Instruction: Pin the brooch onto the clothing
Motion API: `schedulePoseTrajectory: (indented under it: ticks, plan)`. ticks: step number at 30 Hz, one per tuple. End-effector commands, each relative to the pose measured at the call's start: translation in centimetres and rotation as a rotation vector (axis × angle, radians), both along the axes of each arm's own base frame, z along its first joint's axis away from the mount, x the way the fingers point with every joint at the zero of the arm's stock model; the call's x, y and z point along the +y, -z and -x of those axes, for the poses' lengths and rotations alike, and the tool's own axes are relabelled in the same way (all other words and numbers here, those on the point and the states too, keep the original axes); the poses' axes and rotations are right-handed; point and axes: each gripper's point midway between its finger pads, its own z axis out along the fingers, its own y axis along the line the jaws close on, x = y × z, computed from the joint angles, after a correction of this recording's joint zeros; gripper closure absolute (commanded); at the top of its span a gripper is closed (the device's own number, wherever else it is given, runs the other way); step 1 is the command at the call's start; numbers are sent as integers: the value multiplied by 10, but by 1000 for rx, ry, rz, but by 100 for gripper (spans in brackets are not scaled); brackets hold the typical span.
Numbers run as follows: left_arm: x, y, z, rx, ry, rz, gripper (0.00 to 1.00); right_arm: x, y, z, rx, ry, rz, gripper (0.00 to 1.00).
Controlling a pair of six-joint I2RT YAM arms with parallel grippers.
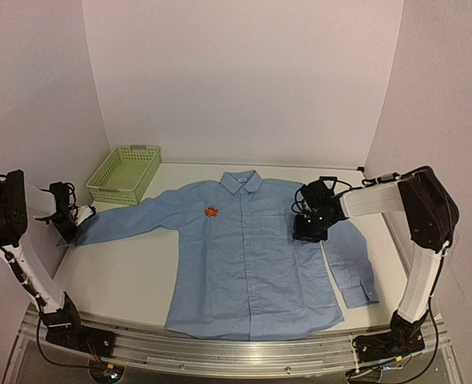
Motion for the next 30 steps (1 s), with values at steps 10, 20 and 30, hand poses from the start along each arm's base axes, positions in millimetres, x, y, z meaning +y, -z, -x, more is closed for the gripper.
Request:
schedulePoseTrajectory:
  ticks: [10, 20, 30]
  plan:
    - [23, -2, -36, -4, 6, -24, 54, -2, 25, 37, 167, -115, 108, 67]
    - [-74, -84, -40, -125, 231, 245, 52, 46, -54, -17, -39, -160, -14, 66]
    - [-288, -176, -42, -200, 603, 547, 56, 56, -105, -119, -227, -106, -64, 69]
